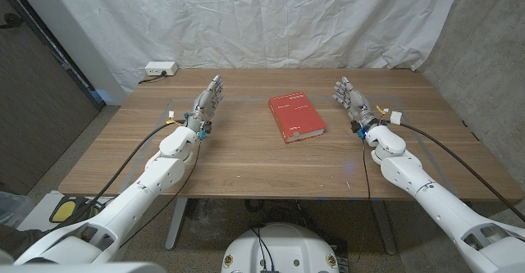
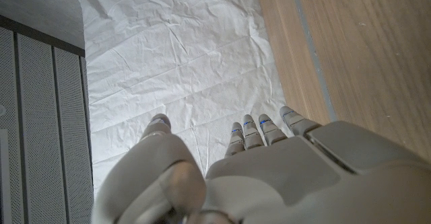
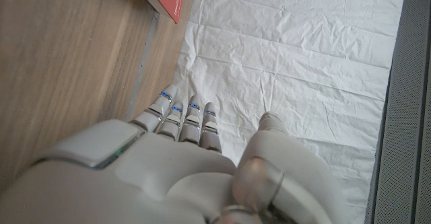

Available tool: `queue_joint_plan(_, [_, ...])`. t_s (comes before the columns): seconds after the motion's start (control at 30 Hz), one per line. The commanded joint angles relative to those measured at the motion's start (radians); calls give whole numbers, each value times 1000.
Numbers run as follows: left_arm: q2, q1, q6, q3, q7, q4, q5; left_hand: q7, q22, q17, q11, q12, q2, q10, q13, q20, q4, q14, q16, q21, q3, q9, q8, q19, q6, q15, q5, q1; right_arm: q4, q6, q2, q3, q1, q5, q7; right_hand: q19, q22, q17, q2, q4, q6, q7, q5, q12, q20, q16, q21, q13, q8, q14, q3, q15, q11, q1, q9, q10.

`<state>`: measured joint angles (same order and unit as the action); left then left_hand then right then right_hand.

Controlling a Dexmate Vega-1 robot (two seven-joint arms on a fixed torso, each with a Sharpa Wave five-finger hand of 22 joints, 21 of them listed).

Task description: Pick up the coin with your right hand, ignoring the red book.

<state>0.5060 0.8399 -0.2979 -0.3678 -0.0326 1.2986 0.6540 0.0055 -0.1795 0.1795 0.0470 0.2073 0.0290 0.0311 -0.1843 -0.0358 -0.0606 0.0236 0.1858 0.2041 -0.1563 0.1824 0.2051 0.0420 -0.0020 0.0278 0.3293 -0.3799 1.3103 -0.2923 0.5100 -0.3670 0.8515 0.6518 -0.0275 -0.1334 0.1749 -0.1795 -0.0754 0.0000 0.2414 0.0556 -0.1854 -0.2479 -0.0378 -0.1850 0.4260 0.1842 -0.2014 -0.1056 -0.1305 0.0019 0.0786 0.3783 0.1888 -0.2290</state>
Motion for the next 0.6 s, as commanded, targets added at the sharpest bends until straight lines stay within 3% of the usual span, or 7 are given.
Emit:
queue_joint_plan(0.03, [1, 7, -9, 4, -2, 7, 3, 5, -3, 2, 10, 4, -3, 4, -2, -71, 0, 1, 5, 6, -6, 3, 5, 10, 5, 7, 5, -13, 20, -10, 3, 6, 16, 4, 8, -6, 2, -3, -6, -3, 5, 0, -8, -5, -51, -7, 2, 4, -5, -10, -11, 0, 1, 16, 5, -7])
queue_joint_plan(0.6, [-7, 2, -1, 1, -17, -4, 17, 7, -3, 2, 7, 3, -8, 8, -2, -69, 2, -1, 4, 5, -6, 3, 3, 9, 9, 8, 2, -17, 93, -5, 34, 29, 70, 9, 41, -9, 2, -1, -8, -14, 6, 0, -5, -3, -50, -6, -5, 4, -4, -12, -17, 0, -2, 31, 6, -10])
